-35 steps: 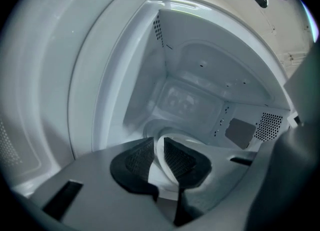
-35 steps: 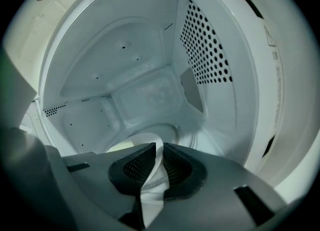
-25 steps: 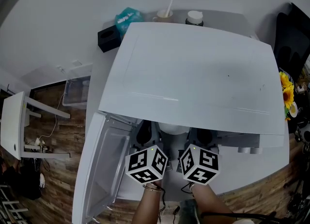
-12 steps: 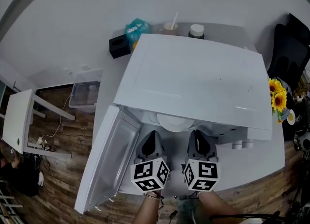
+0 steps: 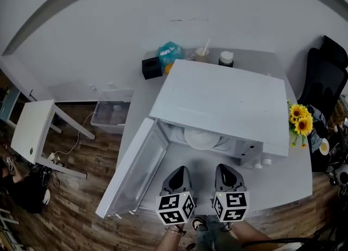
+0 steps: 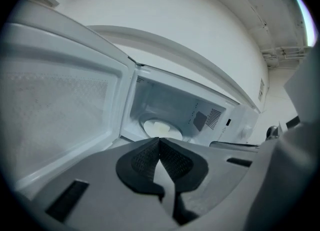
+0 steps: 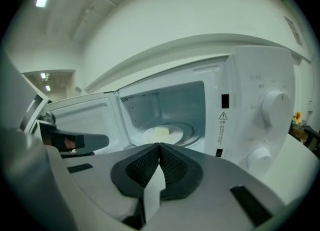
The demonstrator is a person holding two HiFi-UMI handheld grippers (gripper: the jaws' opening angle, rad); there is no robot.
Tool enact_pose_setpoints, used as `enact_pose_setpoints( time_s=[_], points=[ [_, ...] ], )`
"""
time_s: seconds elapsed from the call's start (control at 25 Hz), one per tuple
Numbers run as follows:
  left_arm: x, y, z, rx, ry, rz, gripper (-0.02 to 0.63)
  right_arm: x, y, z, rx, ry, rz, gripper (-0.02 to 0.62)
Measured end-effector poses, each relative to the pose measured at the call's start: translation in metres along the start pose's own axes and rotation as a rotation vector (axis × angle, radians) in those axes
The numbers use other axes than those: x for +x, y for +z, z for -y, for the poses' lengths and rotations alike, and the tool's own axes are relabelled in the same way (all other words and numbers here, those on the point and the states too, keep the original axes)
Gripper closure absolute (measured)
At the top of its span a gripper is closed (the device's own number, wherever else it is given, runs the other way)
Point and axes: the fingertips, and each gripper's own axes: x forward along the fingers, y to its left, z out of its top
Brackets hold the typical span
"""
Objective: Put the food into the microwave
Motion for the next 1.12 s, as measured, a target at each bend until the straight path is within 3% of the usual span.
enact_pose_setpoints(
  time_s=[0.48,1.12],
  points=[
    [-0.057,0.021,0.031,0.032,0.020,0.019,0.603,-0.055,0.010,-0.015,-0.060,0.079,-0.007,0.578],
    [-0.089,0.029,0.071,0.086,0.006,0.058,0.603,-0.090,0.047,-0.026,-0.099,0.166,0.059,0.578]
  ],
)
